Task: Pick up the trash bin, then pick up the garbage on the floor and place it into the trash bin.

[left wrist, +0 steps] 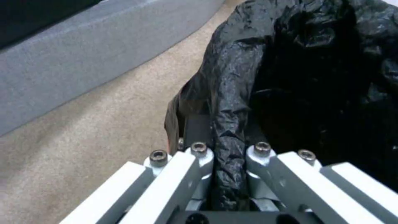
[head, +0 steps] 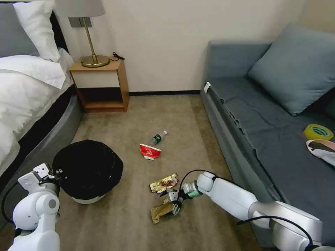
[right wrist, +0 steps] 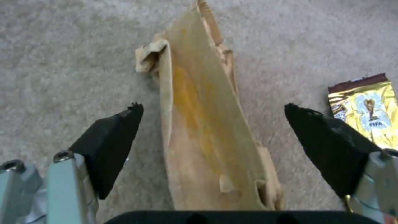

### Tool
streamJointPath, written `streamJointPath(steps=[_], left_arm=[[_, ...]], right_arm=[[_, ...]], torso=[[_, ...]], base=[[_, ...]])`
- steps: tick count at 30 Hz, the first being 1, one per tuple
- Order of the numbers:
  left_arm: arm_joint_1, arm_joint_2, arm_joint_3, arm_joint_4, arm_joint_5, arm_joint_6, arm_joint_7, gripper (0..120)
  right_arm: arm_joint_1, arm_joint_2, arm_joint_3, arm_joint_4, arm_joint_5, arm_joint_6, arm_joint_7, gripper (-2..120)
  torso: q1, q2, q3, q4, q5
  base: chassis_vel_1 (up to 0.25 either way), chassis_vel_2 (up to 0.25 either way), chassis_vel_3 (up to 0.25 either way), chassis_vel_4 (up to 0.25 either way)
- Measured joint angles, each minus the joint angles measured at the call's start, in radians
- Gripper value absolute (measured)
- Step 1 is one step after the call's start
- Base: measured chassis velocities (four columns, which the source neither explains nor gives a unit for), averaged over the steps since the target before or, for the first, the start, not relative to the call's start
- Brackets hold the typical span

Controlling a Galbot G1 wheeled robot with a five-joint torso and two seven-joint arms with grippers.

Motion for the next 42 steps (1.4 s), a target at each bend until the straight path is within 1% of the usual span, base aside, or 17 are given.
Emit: streamJointPath(steps=[6,10,18,25,29,30,34,35,36,37,39,40,42], left_arm=[[0.001,0.001,-0.002,0.0,-0.003,-0.001,0.001,4],[0.003,0.001,-0.003,-0.001,-0.004,-0.005,0.003,4],[0.008,0.0,-0.001,-0.007,-0.007,-0.008,0.005,4],[0.007,-0.001,-0.001,-0.007,-0.008,-0.009,0.006,4],[0.008,-0.002,-0.002,-0.007,-0.009,-0.01,0.008,4],[0.008,-0.002,-0.002,-0.007,-0.009,-0.01,0.008,4],[0.011,-0.001,-0.004,-0.005,-0.009,-0.014,0.011,4],[0.011,-0.001,-0.004,-0.005,-0.009,-0.014,0.011,4],[0.012,-0.001,-0.004,-0.005,-0.009,-0.017,0.014,4],[0.013,0.0,-0.004,-0.005,-0.009,-0.019,0.015,4],[0.016,0.002,-0.007,-0.006,-0.014,-0.02,0.018,4],[0.016,0.002,-0.007,-0.006,-0.014,-0.02,0.018,4],[0.018,0.004,-0.01,-0.006,-0.015,-0.02,0.018,4]], right_arm=[[-0.005,0.004,0.008,-0.016,-0.01,0.003,-0.001,90],[-0.011,0.031,0.026,-0.057,-0.025,0.02,-0.001,90],[-0.018,0.049,0.045,-0.109,-0.044,0.042,0.001,90],[-0.022,0.055,0.054,-0.123,-0.055,0.046,0.006,88],[-0.023,0.061,0.063,-0.134,-0.062,0.047,0.012,79],[-0.023,0.061,0.063,-0.134,-0.062,0.047,0.012,79],[-0.023,0.065,0.065,-0.139,-0.063,0.048,0.016,70],[-0.023,0.065,0.065,-0.139,-0.063,0.048,0.016,70],[-0.023,0.066,0.065,-0.141,-0.063,0.048,0.019,66],[-0.024,0.067,0.065,-0.142,-0.064,0.048,0.021,65],[-0.026,0.069,0.067,-0.144,-0.064,0.048,0.026,56],[-0.026,0.069,0.067,-0.144,-0.064,0.048,0.026,56],[-0.027,0.069,0.07,-0.144,-0.064,0.048,0.027,46]], torso=[[0.0,0.0,0.0,0.0,-0.0001],[0.0,0.0,0.0,0.0002,0.0001],[0.0,0.0,0.0,0.0001,0.0001],[0.0,0.0,0.0,0.0,0.0],[0.0,0.0,0.0,0.0001,0.0],[0.0,0.0,0.0,0.0001,0.0],[0.0,0.0,0.0,0.0001,0.0],[0.0,0.0,0.0,0.0001,0.0],[0.0,0.0,0.0,0.0001,0.0],[0.0,0.0,0.0,0.0001,0.0],[0.0,0.0,0.0,0.0001,0.0],[0.0,0.0,0.0,0.0001,0.0],[0.0,0.0,0.0,0.0001,0.0]], base=[[0.0,0.0,0.0,0.0],[0.0,0.0,0.0,0.0],[0.0,0.0,0.0,0.0],[0.0,0.0,0.0,0.0],[0.0,0.0,0.0,0.0],[0.0,0.0,0.0,0.0],[0.0,0.0,0.0,0.0],[0.0,0.0,0.0,0.0],[0.0,0.0,0.0,0.0],[0.0,0.0,0.0,0.0],[0.0,0.0,0.0,0.0],[0.0,0.0,0.0,0.0],[0.0,0.0,0.0,0.0]])
